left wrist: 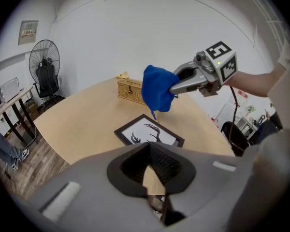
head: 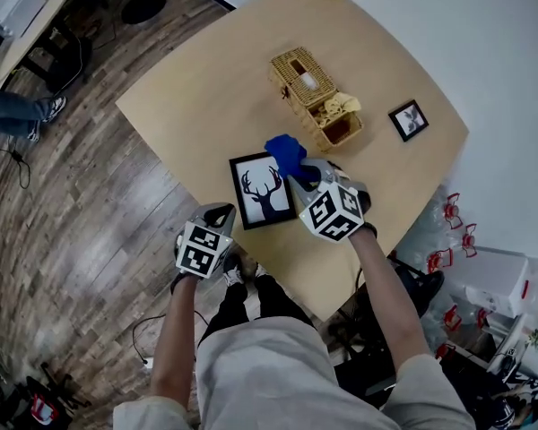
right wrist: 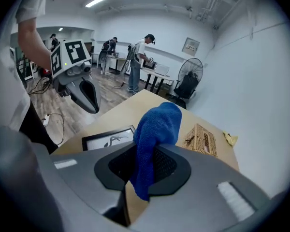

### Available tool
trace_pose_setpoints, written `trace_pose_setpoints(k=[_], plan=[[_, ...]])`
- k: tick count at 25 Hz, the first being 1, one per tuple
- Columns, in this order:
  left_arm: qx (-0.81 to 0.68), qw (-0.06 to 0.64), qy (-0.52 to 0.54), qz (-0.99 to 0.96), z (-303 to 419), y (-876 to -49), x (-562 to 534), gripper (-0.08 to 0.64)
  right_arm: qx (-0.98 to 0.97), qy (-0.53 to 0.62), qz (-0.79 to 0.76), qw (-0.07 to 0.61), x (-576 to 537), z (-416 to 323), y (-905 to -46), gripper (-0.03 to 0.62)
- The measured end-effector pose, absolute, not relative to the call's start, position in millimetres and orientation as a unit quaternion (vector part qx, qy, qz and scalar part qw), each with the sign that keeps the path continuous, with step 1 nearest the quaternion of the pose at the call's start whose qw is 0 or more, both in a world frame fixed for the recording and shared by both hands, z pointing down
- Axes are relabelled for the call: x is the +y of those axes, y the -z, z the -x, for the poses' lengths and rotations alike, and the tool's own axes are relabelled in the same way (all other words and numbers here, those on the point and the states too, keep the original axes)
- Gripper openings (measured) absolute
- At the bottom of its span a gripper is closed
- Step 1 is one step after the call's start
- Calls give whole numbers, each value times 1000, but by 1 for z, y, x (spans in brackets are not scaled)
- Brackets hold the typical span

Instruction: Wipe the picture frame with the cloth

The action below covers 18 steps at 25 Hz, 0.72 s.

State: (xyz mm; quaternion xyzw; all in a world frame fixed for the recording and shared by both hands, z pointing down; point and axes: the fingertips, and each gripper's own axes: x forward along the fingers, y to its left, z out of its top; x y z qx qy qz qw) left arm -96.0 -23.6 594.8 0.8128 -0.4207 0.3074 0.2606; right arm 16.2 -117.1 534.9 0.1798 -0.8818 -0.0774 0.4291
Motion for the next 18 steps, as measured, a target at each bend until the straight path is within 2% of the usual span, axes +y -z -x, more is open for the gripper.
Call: trace_pose_setpoints(k=[18], plan=[[-323, 238, -415, -817, 81, -654, -48, 52, -895, -21, -181, 406, -148, 1, -603, 52]])
